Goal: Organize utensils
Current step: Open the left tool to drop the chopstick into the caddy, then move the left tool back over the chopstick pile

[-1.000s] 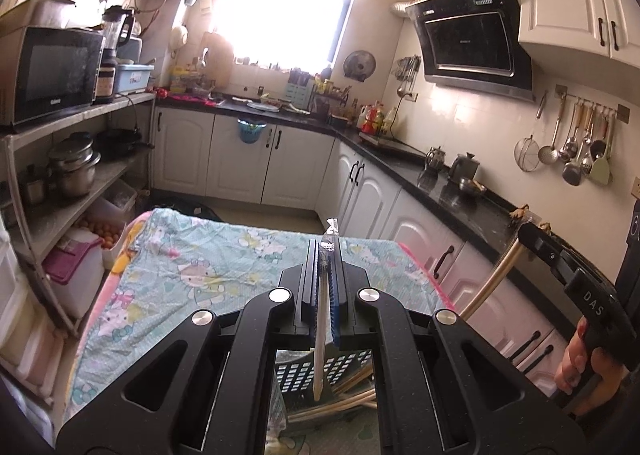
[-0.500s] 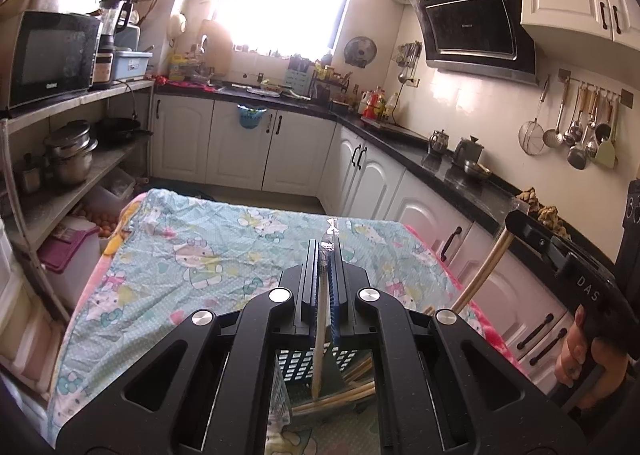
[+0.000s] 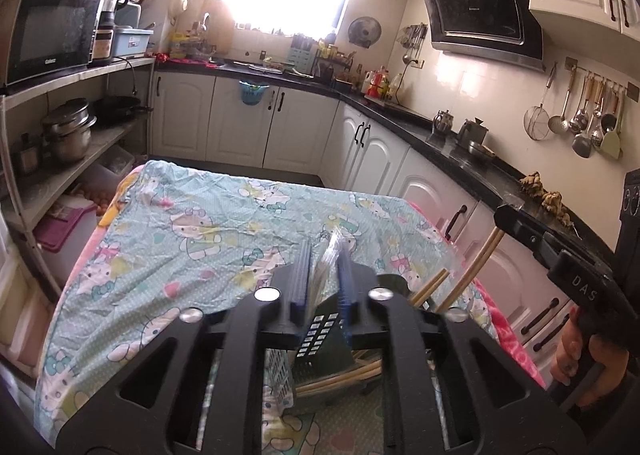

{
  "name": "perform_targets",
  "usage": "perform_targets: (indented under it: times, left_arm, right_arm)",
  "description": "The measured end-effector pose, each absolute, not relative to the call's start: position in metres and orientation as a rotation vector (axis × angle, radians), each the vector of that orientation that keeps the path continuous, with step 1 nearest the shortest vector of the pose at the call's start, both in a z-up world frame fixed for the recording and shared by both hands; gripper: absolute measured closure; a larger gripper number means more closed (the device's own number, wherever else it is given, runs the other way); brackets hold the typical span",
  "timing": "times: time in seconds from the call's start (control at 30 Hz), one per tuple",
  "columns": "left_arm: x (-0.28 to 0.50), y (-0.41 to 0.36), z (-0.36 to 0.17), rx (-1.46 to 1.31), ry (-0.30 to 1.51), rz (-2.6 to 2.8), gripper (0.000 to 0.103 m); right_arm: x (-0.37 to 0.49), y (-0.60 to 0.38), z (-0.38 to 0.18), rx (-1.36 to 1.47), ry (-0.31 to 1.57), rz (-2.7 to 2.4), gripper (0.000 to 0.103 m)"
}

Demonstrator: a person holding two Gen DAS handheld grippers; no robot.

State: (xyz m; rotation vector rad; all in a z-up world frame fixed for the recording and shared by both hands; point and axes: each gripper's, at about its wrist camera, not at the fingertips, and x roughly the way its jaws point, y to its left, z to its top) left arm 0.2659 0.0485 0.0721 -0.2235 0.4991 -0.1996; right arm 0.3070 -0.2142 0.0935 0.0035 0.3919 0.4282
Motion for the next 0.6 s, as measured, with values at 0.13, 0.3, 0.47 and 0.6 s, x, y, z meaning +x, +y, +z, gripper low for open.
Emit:
perform_targets:
  times: [0.13,0.3,0.47,0.6]
  left_arm:
    - [0.261,0.051,0.072,-0.235,0.498,-0.2,0.072]
    - [0.254,0.056,0.077,-0.251,0.485,-0.191,0.049]
    - [0.242,0.062,0.086,-0.27,0.457,-0.178,0.017]
    - [0.232,0.065,0.093,-0.28,0.439,-0.166,0.011]
  right_arm:
    - [0.304,-0.217,0.092,0.01,0.397,0.427,0.071]
    - [0.299,-0.223,0.092,0.008,0.395,0.419,0.065]
    - [0.29,-0.229,0.095,0.01,0.389,0.414,0.056]
    - [0.282,-0.234,0.097,0.015,0.384,0.412,0.05]
